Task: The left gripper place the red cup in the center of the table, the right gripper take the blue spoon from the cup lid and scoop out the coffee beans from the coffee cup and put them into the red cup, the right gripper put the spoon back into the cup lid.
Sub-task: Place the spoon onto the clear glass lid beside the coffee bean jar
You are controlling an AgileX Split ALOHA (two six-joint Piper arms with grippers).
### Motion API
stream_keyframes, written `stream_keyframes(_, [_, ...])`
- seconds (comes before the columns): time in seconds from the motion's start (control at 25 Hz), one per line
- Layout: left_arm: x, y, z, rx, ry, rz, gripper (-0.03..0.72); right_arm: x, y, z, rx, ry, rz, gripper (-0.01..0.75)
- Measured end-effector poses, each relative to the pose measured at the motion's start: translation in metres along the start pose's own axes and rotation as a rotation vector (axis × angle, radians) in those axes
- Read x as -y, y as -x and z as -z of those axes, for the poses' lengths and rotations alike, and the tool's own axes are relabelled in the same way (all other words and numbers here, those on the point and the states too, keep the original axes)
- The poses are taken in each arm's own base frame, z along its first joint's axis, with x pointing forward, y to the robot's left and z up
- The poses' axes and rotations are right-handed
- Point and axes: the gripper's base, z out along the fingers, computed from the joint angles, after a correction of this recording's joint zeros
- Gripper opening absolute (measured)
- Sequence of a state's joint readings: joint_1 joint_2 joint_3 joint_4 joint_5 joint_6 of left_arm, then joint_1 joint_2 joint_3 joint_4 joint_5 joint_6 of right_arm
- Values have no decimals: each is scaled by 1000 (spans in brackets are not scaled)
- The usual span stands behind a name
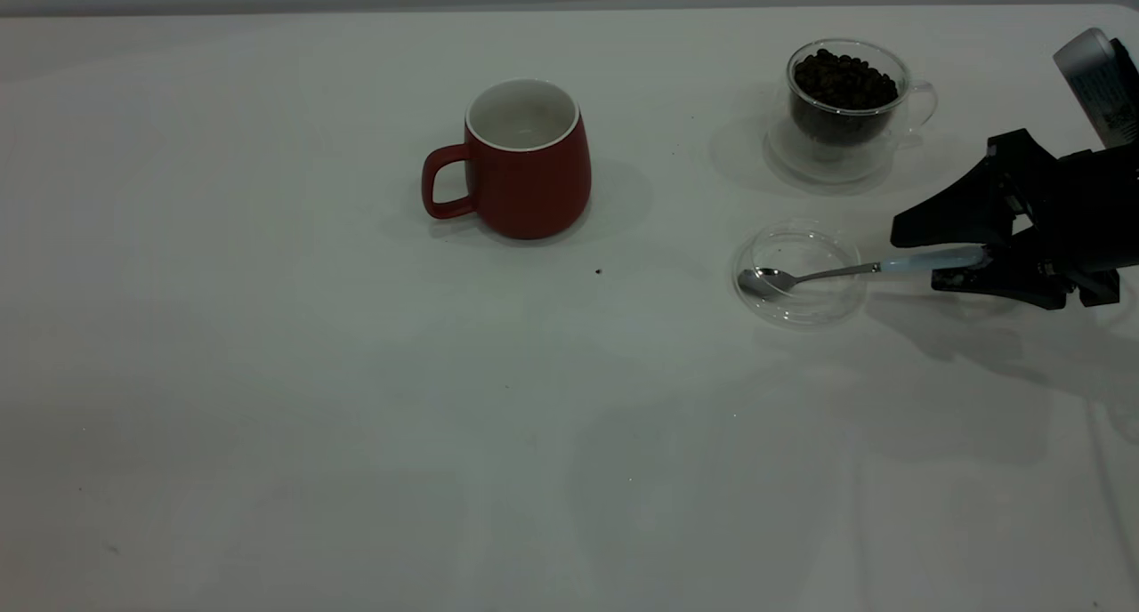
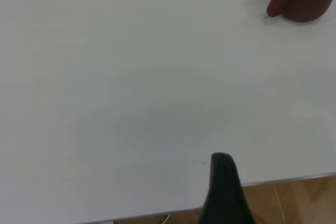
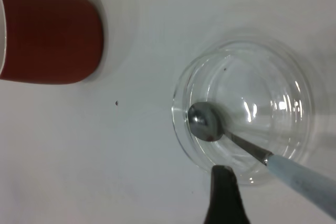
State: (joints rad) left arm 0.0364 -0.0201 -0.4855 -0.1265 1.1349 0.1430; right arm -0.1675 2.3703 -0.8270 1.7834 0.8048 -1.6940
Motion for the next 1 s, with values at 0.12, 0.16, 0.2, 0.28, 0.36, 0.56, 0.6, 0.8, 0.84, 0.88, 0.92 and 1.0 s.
stream_keyframes(0.12, [0,0,0,0,0,0,587,-2,-1,-2,-8,2,8,565])
stream_keyframes(0.16, [0,0,0,0,0,0,587,-4,-2,-3,-12,3,12,565])
stream_keyframes(0.2, [0,0,0,0,0,0,587,-4,-2,-4,-14,1,13,565])
stream_keyframes(0.28, [0,0,0,0,0,0,587,-3,-2,-4,-16,-13,17,565])
stream_keyframes(0.36, [0,0,0,0,0,0,587,0,-2,-4,-18,-43,16,565])
stream_keyframes(0.56, [0,0,0,0,0,0,587,3,-3,-4,-22,-70,20,565])
stream_keyframes(0.6, [0,0,0,0,0,0,587,3,-3,-4,-22,-71,20,565])
stream_keyframes(0.8, [0,0,0,0,0,0,587,4,-3,-4,-22,-81,19,565])
stream_keyframes(0.84, [0,0,0,0,0,0,587,4,-3,-4,-23,-86,19,565])
stream_keyframes(0.88, [0,0,0,0,0,0,587,5,-3,-3,-24,-94,19,565])
stream_keyframes(0.92, [0,0,0,0,0,0,587,5,-3,-3,-25,-102,19,565])
stream_keyframes(1.0, [0,0,0,0,0,0,587,6,-2,-2,-24,-124,22,565])
